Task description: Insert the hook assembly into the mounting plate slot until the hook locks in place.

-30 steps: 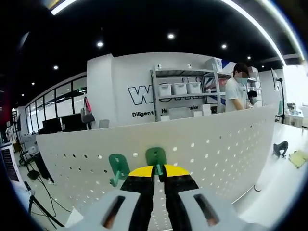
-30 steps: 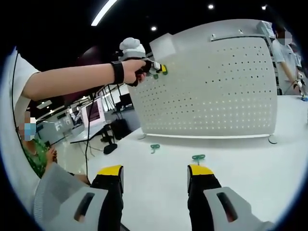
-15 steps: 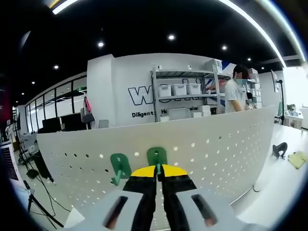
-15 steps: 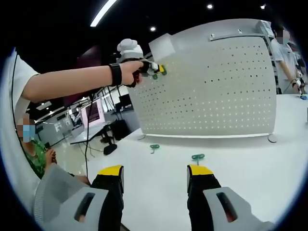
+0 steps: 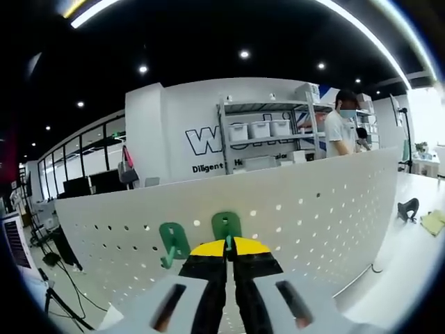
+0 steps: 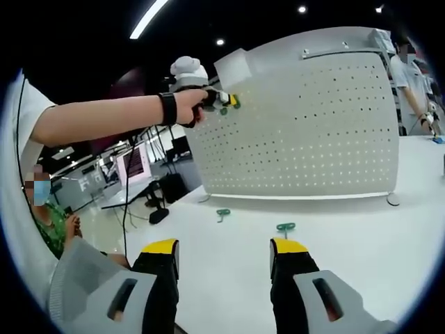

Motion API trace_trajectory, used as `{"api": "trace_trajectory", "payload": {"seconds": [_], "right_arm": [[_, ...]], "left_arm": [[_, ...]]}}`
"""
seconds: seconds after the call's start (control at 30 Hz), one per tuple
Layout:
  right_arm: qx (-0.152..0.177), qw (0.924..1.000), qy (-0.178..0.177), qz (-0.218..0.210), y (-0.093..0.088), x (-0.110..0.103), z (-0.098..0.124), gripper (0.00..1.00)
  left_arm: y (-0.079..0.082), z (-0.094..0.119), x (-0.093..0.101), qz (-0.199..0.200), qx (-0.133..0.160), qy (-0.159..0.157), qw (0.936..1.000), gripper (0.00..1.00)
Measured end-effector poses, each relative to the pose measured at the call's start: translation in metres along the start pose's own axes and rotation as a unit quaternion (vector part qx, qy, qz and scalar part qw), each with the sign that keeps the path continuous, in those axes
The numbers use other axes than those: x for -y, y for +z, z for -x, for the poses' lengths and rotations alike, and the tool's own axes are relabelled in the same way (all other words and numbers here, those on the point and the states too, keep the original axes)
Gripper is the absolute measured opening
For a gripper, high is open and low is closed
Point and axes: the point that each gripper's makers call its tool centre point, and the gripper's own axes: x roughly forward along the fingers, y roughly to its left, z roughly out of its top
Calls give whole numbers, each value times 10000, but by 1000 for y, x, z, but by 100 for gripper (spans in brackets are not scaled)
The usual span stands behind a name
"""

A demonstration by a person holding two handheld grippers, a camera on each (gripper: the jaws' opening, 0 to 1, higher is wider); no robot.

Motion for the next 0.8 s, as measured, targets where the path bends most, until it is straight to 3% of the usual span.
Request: {"api": "trace_trajectory", "payload": {"seconds": [0.23, 0.6, 0.8], "right_arm": [[1, 10000, 26, -29, 0, -2, -1, 52], [4, 10000, -22, -69, -2, 1, -1, 52], [14, 10000, -7, -92, -2, 1, -2, 52]], "left_arm": [[-1, 3, 1, -76, 86, -135, 9998, 2], [0, 3, 3, 43, -19, 391, 9992, 3], [-1, 2, 4, 7, -21, 456, 9990, 4]]}}
